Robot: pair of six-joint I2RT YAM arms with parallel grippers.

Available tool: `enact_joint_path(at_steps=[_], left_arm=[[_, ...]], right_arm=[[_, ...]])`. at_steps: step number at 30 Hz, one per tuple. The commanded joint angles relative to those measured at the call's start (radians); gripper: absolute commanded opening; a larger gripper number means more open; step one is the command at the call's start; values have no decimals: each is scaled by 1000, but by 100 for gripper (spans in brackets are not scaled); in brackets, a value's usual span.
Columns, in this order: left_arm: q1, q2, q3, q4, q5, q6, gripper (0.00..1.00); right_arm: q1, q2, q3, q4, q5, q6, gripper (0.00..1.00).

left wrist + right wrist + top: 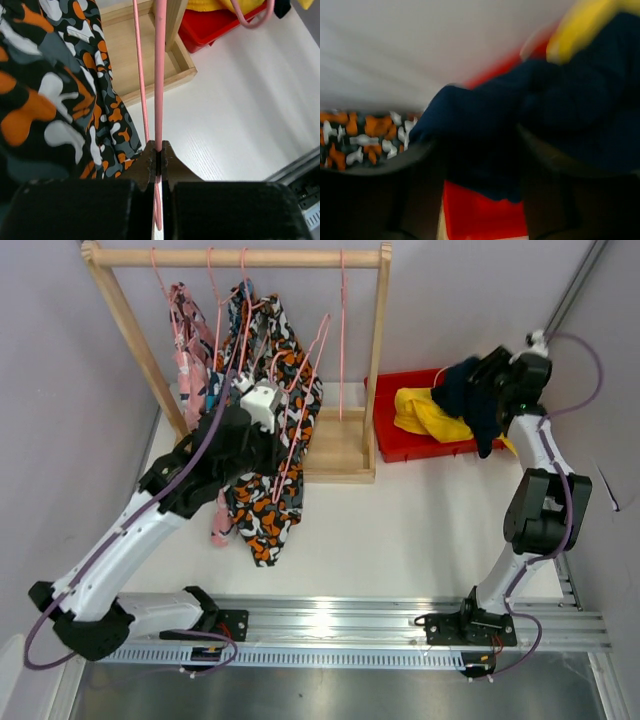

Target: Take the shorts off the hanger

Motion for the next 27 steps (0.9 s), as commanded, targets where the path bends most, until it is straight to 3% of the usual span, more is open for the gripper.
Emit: enact_joint_path(at_steps=[1, 2, 5, 14, 15, 19, 27], left_arm=[[20, 61, 79, 45, -4, 13, 0], [27, 99, 129, 42, -21, 21, 0], [49, 162, 229, 37, -32, 28, 0], [104, 497, 656, -1, -26, 34, 0], [106, 537, 803, -38, -18, 36, 0], [129, 741, 1120, -102, 38, 15, 0], [227, 883, 1130, 126, 192, -87, 0]], right_arm=[[29, -140, -233, 39, -76, 59, 64], [55, -170, -309, 65, -65, 62, 72], [105, -302, -547, 136, -9, 50, 82], [224, -603, -820, 88, 7, 12, 84], [227, -625, -834, 70, 8, 9, 84], [243, -723, -900, 30, 7, 1, 85], [270, -879, -1006, -60, 8, -30, 85]])
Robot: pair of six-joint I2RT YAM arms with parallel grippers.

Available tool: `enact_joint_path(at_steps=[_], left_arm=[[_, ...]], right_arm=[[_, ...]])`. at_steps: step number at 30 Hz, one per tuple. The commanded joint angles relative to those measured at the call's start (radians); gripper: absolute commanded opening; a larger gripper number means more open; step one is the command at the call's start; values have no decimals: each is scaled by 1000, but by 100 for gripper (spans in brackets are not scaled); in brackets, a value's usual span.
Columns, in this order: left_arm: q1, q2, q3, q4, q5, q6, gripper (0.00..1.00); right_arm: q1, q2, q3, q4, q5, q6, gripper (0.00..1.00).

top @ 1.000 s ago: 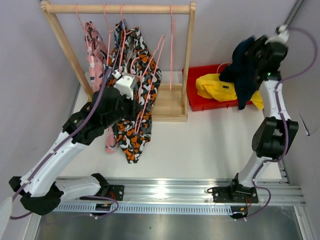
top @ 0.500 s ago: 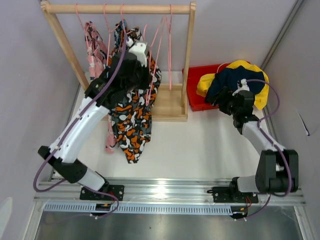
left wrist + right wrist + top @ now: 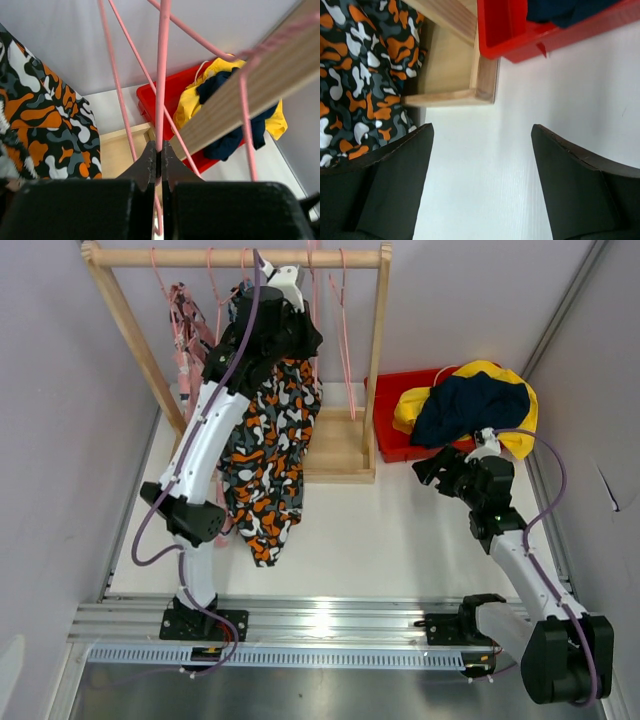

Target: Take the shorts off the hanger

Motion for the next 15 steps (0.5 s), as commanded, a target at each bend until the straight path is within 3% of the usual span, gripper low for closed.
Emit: enact_joint_path(at_steps=[1, 9, 15], left_arm=[[23, 45, 82, 130, 69, -65, 0], [19, 43, -14, 115, 141, -85, 0], [-12, -95, -206, 72, 107, -30, 4]], right_arm=[[8, -76, -28, -42, 21, -43, 85], [10, -107, -58, -46, 21, -54, 85], [33, -88, -75, -6, 28, -23, 85]])
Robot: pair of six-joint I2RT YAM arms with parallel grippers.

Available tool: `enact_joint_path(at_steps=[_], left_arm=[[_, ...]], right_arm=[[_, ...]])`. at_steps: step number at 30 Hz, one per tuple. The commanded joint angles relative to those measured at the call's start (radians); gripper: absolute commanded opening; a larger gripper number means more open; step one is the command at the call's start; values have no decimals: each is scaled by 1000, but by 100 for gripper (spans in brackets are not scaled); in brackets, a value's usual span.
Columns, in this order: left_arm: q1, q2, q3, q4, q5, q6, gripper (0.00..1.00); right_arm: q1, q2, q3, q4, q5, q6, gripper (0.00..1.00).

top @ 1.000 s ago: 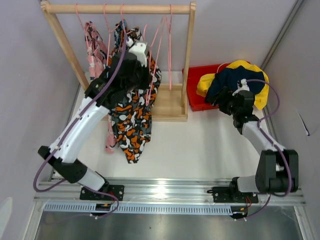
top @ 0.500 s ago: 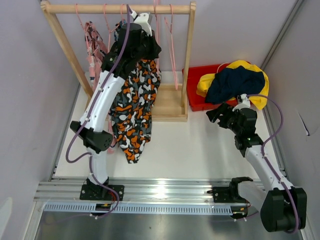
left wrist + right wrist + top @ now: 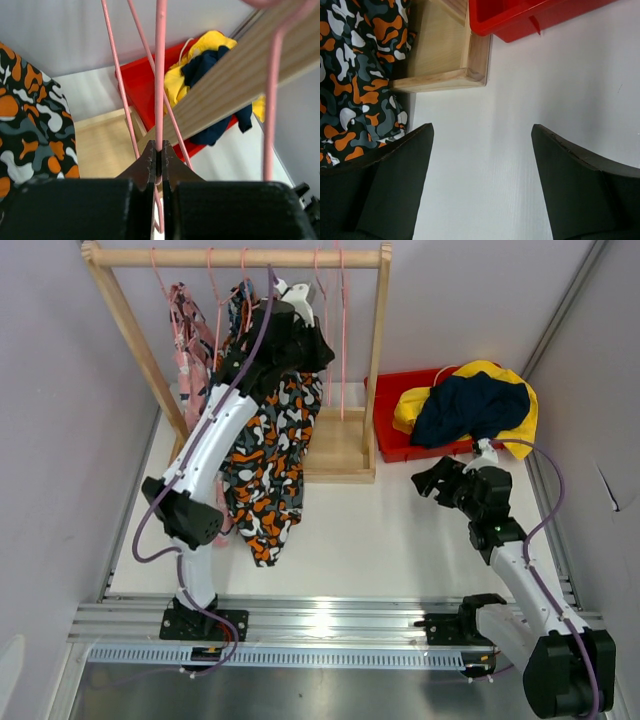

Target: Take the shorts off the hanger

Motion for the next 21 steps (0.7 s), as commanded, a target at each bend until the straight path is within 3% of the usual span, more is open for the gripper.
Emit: enact_joint_path(at_steps=[1, 6, 9, 15, 21], left_arm=[[-18, -128, -73, -37, 1, 33, 6], [-35, -277, -211, -69, -25, 62, 23], [-67, -371, -223, -119, -39, 92, 52], [-78, -567, -258, -135, -171, 155, 85], [0, -590, -248, -172, -230, 206, 87]], right_arm=[[32, 0, -9, 48, 21, 7, 86], [64, -2, -10, 45, 55, 10, 87], [84, -16, -15, 34, 72, 12, 88], [109, -54, -32, 11, 99, 10, 89], [130, -80, -38, -4, 113, 19, 89]])
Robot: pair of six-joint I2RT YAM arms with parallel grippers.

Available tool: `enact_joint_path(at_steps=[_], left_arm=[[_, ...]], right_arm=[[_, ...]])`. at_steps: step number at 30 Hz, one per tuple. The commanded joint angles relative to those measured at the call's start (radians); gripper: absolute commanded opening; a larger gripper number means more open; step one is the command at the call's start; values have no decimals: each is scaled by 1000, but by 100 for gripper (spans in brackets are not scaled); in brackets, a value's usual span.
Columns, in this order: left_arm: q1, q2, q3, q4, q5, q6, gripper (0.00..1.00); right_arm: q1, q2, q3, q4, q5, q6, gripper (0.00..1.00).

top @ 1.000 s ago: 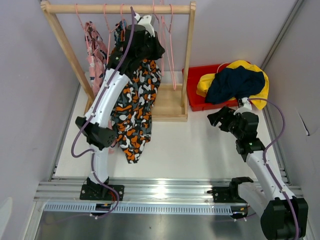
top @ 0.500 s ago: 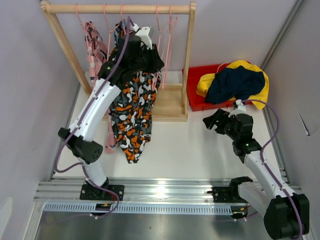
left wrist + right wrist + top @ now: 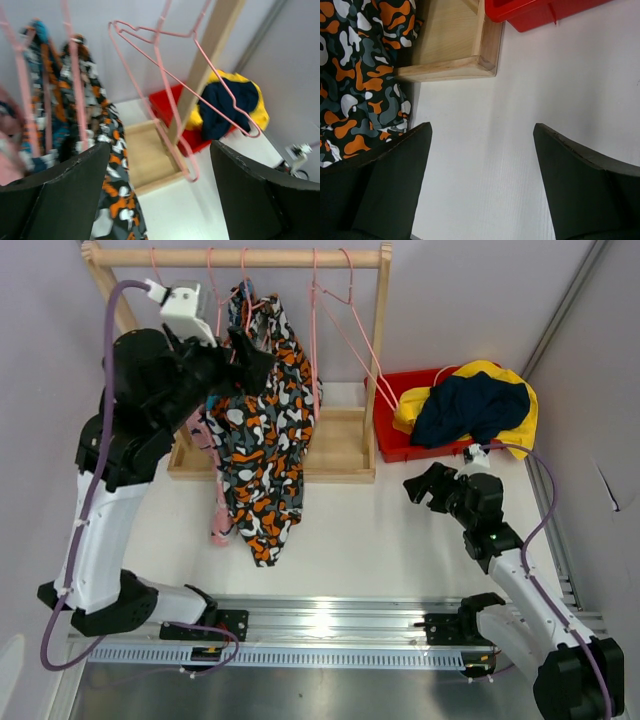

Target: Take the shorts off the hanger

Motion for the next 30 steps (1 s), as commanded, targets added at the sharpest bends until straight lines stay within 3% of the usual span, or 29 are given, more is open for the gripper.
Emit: enact_joint_path(at_steps=[1, 6, 14, 19, 22, 25, 26, 29, 30], left_arm=[[64, 26, 0, -26, -50, 56, 87], [170, 42, -60, 8, 2, 65, 86], [220, 103, -108, 55, 40, 59, 83], [240, 147, -109, 69, 40, 49, 72], [247, 161, -106, 81, 45, 39, 63], [251, 184, -97, 80, 34, 36, 33], [253, 187, -88, 78, 28, 32, 19], [254, 204, -74, 74, 28, 32, 0], [254, 206, -68, 72, 30, 32, 0]], right_arm=[[16, -31, -5, 3, 35, 8, 89], [21, -69, -3, -48, 52, -4, 89], [21, -104, -14, -88, 69, -18, 89], [21, -110, -26, -93, 70, -21, 89], [21, -110, -32, -94, 70, -24, 89], [21, -112, -34, -96, 69, -26, 89], [21, -112, -36, -96, 69, -29, 89], [21, -112, -37, -102, 72, -35, 88], [21, -113, -39, -102, 73, -35, 88]])
